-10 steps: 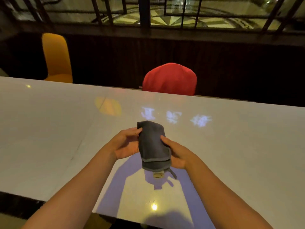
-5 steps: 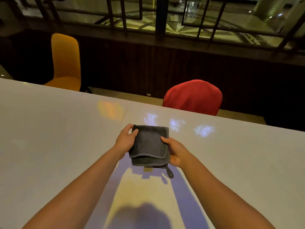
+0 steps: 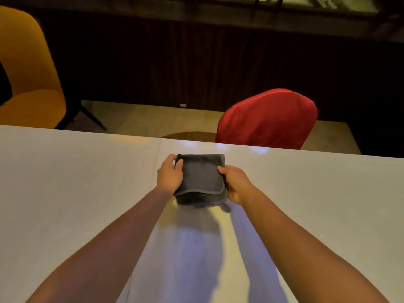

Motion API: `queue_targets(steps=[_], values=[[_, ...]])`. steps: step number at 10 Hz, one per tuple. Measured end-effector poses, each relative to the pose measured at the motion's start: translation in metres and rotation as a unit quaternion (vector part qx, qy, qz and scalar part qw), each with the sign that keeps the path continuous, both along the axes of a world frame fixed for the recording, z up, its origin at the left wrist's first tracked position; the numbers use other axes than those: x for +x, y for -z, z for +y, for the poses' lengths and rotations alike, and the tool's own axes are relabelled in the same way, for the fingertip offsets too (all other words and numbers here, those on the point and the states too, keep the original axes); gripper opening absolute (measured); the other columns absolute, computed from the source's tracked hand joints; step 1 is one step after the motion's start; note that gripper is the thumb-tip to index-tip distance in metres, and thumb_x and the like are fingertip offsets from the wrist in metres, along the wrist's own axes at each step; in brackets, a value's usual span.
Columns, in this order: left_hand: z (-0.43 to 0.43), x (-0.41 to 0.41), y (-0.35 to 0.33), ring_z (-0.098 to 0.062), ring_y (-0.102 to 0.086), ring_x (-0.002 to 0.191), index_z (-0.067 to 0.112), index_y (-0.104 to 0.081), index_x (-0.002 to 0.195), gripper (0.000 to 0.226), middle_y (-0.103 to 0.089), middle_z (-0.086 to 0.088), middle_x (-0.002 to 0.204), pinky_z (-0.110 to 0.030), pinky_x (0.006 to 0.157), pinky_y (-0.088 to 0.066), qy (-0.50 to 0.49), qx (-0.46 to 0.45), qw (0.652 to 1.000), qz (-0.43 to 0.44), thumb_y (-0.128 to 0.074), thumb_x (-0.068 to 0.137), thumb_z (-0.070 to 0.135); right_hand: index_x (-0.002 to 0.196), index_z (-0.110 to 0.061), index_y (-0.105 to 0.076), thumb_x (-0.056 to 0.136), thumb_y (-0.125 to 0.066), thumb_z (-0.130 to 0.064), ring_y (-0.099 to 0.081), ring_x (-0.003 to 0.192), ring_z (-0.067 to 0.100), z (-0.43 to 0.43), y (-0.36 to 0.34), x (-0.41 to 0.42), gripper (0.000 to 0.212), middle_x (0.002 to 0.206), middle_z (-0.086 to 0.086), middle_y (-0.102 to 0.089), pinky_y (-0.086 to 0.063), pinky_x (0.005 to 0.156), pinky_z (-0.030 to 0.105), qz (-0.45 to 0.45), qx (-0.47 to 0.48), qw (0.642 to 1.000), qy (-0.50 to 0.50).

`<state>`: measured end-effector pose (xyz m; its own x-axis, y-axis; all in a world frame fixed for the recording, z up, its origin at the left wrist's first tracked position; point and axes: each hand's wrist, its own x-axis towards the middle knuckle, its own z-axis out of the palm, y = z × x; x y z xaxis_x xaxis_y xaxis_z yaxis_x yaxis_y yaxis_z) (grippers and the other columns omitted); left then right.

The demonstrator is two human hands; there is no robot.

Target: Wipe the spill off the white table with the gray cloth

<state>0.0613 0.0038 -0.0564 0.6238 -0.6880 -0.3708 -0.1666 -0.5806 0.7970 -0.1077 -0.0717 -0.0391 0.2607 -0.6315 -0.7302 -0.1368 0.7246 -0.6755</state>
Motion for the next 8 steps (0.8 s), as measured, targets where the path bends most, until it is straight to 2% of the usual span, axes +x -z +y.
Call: queue_targets(steps=[1, 2, 3, 4, 5, 6, 7, 8], values=[[-0.033, 0.015, 0.022, -0.024, -0.055, 0.093, 0.020, -0.058, 0.113, 0.021, -0.060, -0.002, 0.104, -0.033, 0.081, -0.041, -0.012, 0.004, 0.999, -0.032, -0.044, 0.103, 0.032, 0.114, -0.004, -0.067, 0.103, -0.052, -0.014, -0.066, 0.105, 0.036, -0.031, 0.027, 0.018, 0.020, 0.115, 0.022, -0.069, -0.054, 0.098, 0.053, 0.027, -0.028, 0.999, -0.001], [-0.057, 0.025, 0.040, -0.028, -0.058, 0.093, 0.018, -0.060, 0.115, 0.023, -0.063, -0.003, 0.101, -0.032, 0.079, -0.040, -0.019, -0.013, 0.997, -0.079, -0.045, 0.103, 0.032, 0.102, -0.006, -0.070, 0.102, -0.054, -0.012, -0.068, 0.094, 0.032, -0.055, 0.047, 0.034, 0.017, 0.108, 0.023, -0.072, -0.057, 0.093, 0.052, 0.039, -0.073, 0.997, -0.001], [-0.069, 0.029, 0.056, -0.036, -0.063, 0.098, 0.017, -0.061, 0.119, 0.027, -0.070, -0.012, 0.106, -0.031, 0.077, -0.040, -0.008, -0.043, 0.986, -0.160, -0.047, 0.102, 0.032, 0.083, -0.007, -0.066, 0.100, -0.058, -0.014, -0.060, 0.078, 0.025, -0.072, 0.062, 0.043, 0.019, 0.082, 0.016, -0.067, -0.053, 0.079, 0.048, 0.097, -0.149, 0.984, -0.004], [-0.073, 0.027, 0.061, -0.041, -0.064, 0.090, 0.016, -0.057, 0.119, 0.029, -0.072, -0.015, 0.099, -0.036, 0.069, -0.043, 0.004, -0.029, 0.969, -0.247, -0.047, 0.101, 0.036, 0.086, -0.014, -0.059, 0.096, -0.061, -0.021, -0.054, 0.077, 0.020, -0.072, 0.070, 0.046, 0.011, 0.074, -0.002, -0.057, -0.040, 0.074, 0.032, 0.185, -0.242, 0.952, -0.042], [-0.068, 0.017, 0.054, -0.037, -0.066, 0.087, 0.015, -0.050, 0.123, 0.036, -0.069, -0.013, 0.103, -0.041, 0.068, -0.050, 0.017, -0.003, 0.956, -0.292, -0.047, 0.100, 0.042, 0.118, -0.019, -0.057, 0.089, -0.064, -0.019, -0.061, 0.098, 0.021, -0.056, 0.065, 0.045, 0.030, 0.097, -0.006, -0.061, -0.041, 0.082, 0.027, 0.194, -0.313, 0.929, -0.033], [-0.057, 0.006, 0.035, -0.036, -0.059, 0.102, 0.011, -0.045, 0.139, 0.054, -0.054, -0.017, 0.128, -0.044, 0.071, -0.051, 0.074, 0.048, 0.919, -0.384, -0.051, 0.097, 0.045, 0.144, -0.014, -0.044, 0.088, -0.065, -0.020, -0.046, 0.123, 0.025, -0.037, 0.053, 0.038, 0.061, 0.137, 0.008, -0.049, -0.040, 0.100, 0.032, 0.255, -0.439, 0.851, -0.134], [-0.041, 0.003, 0.009, -0.036, -0.040, 0.128, 0.024, -0.028, 0.152, 0.063, -0.032, -0.015, 0.154, -0.045, 0.094, -0.042, 0.289, 0.194, 0.833, -0.431, -0.042, 0.097, 0.051, 0.152, -0.024, -0.038, 0.093, -0.057, -0.037, -0.039, 0.129, 0.034, -0.021, 0.032, 0.021, 0.063, 0.157, 0.014, -0.030, -0.042, 0.103, 0.042, 0.369, -0.468, 0.707, -0.379], [-0.030, 0.001, -0.022, -0.038, -0.037, 0.138, 0.027, -0.013, 0.158, 0.075, -0.021, -0.012, 0.163, -0.046, 0.108, -0.038, 0.367, 0.272, 0.835, -0.308, -0.046, 0.096, 0.053, 0.152, -0.025, -0.036, 0.096, -0.054, -0.041, -0.038, 0.132, 0.039, -0.003, 0.007, -0.002, 0.061, 0.158, 0.014, -0.029, -0.043, 0.104, 0.045, 0.384, -0.392, 0.691, -0.470]])
